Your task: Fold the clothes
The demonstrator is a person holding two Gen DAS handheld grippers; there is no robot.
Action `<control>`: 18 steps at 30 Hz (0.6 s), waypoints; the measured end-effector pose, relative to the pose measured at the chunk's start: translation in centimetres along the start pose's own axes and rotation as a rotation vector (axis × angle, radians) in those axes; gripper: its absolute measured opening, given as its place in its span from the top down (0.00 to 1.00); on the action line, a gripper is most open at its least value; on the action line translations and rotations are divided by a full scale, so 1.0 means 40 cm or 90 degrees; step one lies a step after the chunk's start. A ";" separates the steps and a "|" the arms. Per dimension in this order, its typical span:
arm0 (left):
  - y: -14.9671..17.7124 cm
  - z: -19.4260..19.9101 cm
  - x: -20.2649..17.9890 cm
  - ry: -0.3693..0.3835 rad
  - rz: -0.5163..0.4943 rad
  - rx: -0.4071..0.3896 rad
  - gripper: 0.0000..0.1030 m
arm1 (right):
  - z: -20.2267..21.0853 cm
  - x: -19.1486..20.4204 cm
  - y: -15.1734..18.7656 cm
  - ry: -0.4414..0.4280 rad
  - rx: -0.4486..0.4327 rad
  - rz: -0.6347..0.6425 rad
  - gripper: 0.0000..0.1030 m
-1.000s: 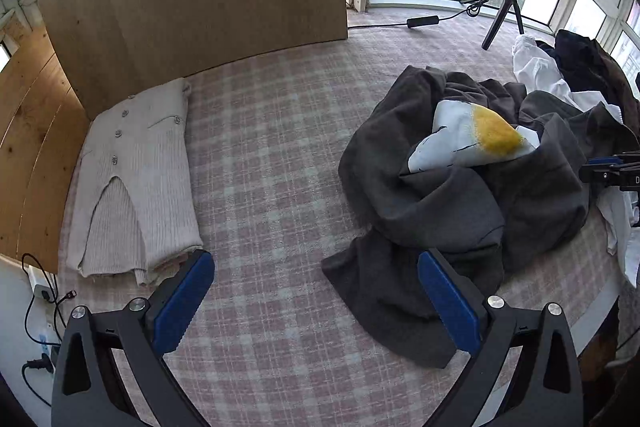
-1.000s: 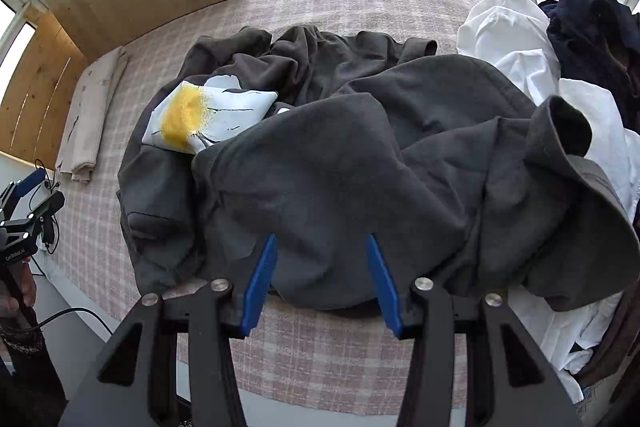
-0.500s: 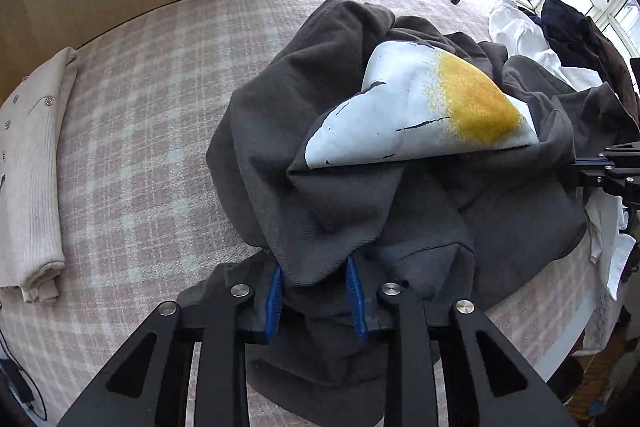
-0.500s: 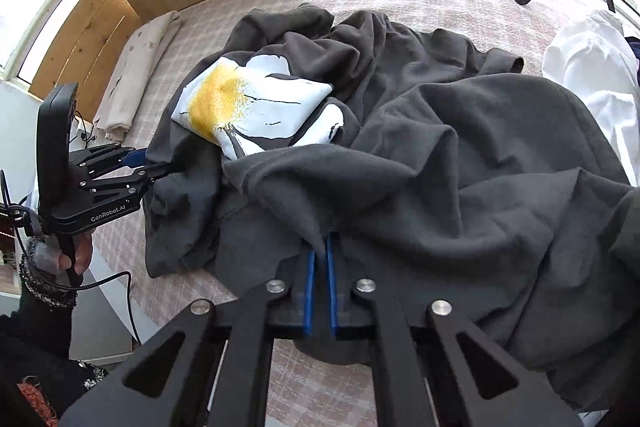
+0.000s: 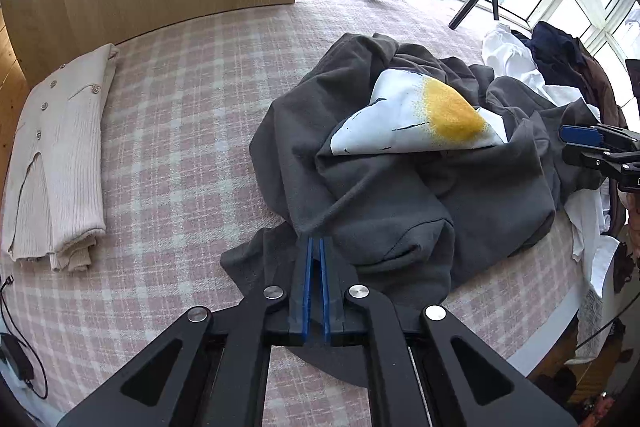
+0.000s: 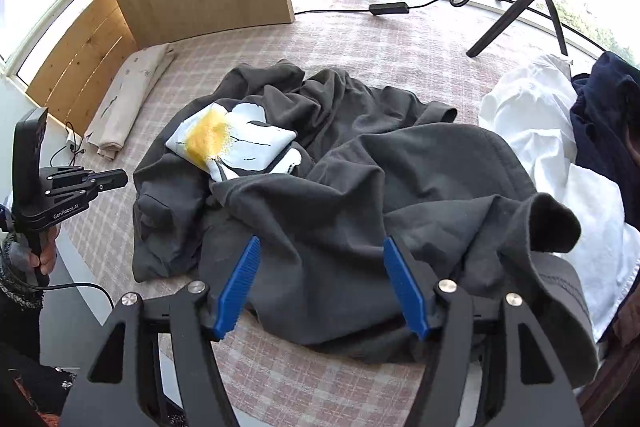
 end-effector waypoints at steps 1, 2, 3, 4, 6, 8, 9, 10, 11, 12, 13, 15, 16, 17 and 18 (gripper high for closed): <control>0.001 -0.013 -0.011 -0.009 -0.005 0.011 0.53 | -0.037 0.018 -0.017 -0.003 0.010 0.017 0.38; 0.004 -0.025 -0.025 -0.013 -0.015 0.006 0.38 | -0.075 0.034 -0.029 -0.005 0.029 0.033 0.38; 0.006 -0.037 -0.039 -0.016 -0.025 0.001 0.17 | -0.110 0.048 -0.033 -0.009 0.051 0.047 0.38; 0.006 -0.054 -0.053 -0.015 -0.040 -0.001 0.16 | -0.139 0.060 -0.032 -0.016 0.068 0.059 0.38; 0.006 -0.088 -0.080 -0.012 -0.070 -0.003 0.36 | -0.166 0.070 -0.021 -0.009 0.076 0.072 0.56; 0.005 -0.122 -0.106 -0.009 -0.098 -0.003 0.92 | -0.160 0.060 -0.013 -0.016 0.072 0.055 0.87; 0.000 -0.136 -0.105 0.010 -0.085 0.017 0.97 | -0.145 0.046 -0.011 -0.032 0.064 0.028 0.89; -0.006 -0.137 -0.100 0.033 -0.074 0.023 0.97 | -0.121 0.031 -0.009 -0.051 0.052 -0.002 0.92; -0.012 -0.119 -0.092 0.049 -0.067 0.014 0.97 | -0.085 0.021 -0.010 -0.053 0.035 -0.019 0.93; -0.019 -0.100 -0.083 0.064 -0.060 0.005 0.97 | -0.043 0.013 -0.013 -0.047 0.017 -0.029 0.93; -0.026 -0.067 -0.068 0.074 -0.053 -0.011 0.97 | -0.002 0.005 -0.015 -0.041 -0.002 -0.039 0.94; -0.051 0.017 -0.030 0.087 -0.041 -0.059 0.97 | 0.107 -0.004 -0.031 -0.040 -0.058 -0.064 0.94; -0.063 0.065 -0.005 0.099 -0.035 -0.084 0.97 | 0.166 -0.001 -0.043 -0.044 -0.091 -0.073 0.94; -0.080 0.115 0.017 0.114 -0.030 -0.107 0.97 | 0.227 0.007 -0.059 -0.051 -0.126 -0.079 0.94; -0.098 0.165 0.038 0.129 -0.026 -0.129 0.97 | 0.281 0.024 -0.074 -0.059 -0.158 -0.077 0.94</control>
Point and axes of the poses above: each gripper's, at about its wrist camera, not at the fingertips, and z roughly against the way its jaws point, x to its left, y to its underside, the point moved 1 cm from there along -z, roughly the way its jaws point, and after that the axes turned 13 degrees about z, right-handed, at the moved point
